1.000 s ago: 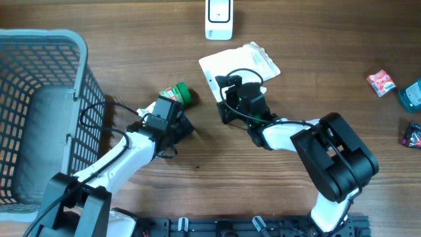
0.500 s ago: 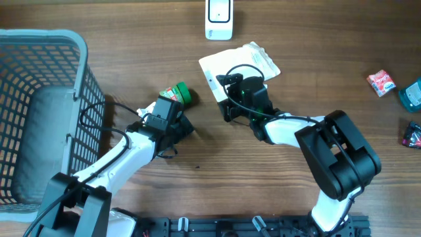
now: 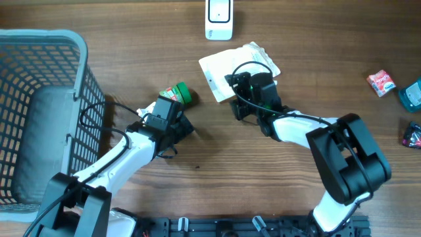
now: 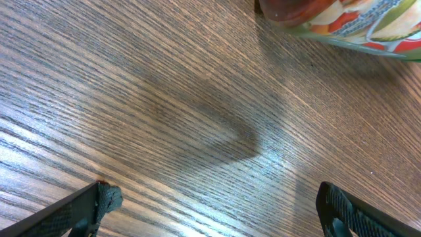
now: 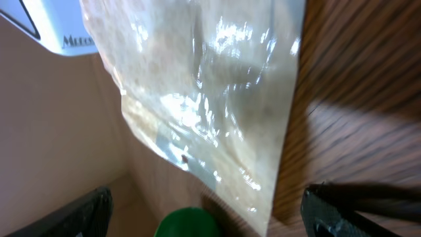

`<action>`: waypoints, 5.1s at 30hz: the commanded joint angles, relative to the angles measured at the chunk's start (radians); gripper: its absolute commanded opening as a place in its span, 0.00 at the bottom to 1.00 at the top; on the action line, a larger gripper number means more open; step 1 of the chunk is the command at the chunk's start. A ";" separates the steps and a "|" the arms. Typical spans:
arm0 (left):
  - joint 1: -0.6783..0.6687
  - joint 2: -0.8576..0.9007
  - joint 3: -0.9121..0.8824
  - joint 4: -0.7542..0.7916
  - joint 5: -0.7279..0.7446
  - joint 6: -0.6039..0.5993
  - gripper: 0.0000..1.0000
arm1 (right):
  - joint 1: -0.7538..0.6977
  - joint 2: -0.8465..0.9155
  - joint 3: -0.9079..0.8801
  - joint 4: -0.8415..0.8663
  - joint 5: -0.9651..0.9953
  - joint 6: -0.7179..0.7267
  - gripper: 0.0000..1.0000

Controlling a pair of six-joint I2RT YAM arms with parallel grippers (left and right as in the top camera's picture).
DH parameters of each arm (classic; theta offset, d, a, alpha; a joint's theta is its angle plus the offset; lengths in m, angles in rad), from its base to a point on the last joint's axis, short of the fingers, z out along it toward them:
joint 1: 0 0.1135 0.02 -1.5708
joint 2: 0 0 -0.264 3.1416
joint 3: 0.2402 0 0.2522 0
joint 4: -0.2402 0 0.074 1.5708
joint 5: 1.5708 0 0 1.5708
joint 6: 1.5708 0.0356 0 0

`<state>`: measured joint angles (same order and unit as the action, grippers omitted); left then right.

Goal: Scan the item barcode

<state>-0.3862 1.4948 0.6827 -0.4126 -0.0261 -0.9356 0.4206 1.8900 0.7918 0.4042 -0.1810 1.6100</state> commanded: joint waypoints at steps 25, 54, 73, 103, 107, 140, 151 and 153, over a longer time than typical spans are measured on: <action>0.003 0.030 -0.035 0.003 -0.055 0.012 1.00 | 0.021 0.347 -0.040 0.177 0.322 -0.006 0.62; 0.003 0.030 -0.035 0.005 -0.055 0.012 1.00 | 0.019 -0.483 -0.041 -0.428 0.465 -0.444 0.05; 0.002 0.031 -0.035 0.180 0.118 -0.018 1.00 | -0.149 -0.606 -0.063 -0.891 0.191 -0.489 0.99; -0.010 0.272 0.378 0.414 0.431 -0.129 0.99 | -0.173 -0.607 -0.063 -0.957 0.182 -0.590 1.00; 0.040 0.406 0.587 0.268 0.430 0.003 1.00 | -0.173 -0.607 -0.063 -0.954 0.171 -0.589 1.00; 0.054 0.815 0.693 0.481 0.640 0.117 0.94 | -0.171 -0.496 -0.063 -0.692 0.133 -0.543 1.00; 0.041 0.856 0.693 0.484 0.631 0.109 0.15 | -0.172 -0.453 -0.063 -0.673 0.135 -0.535 1.00; 0.041 0.856 0.693 0.485 0.631 0.093 0.05 | -0.172 -0.453 -0.063 -0.670 0.145 -0.535 1.00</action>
<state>-0.3355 2.2951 1.4048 0.0933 0.6270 -0.8337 0.2516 1.4307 0.7334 -0.2737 -0.0448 1.0695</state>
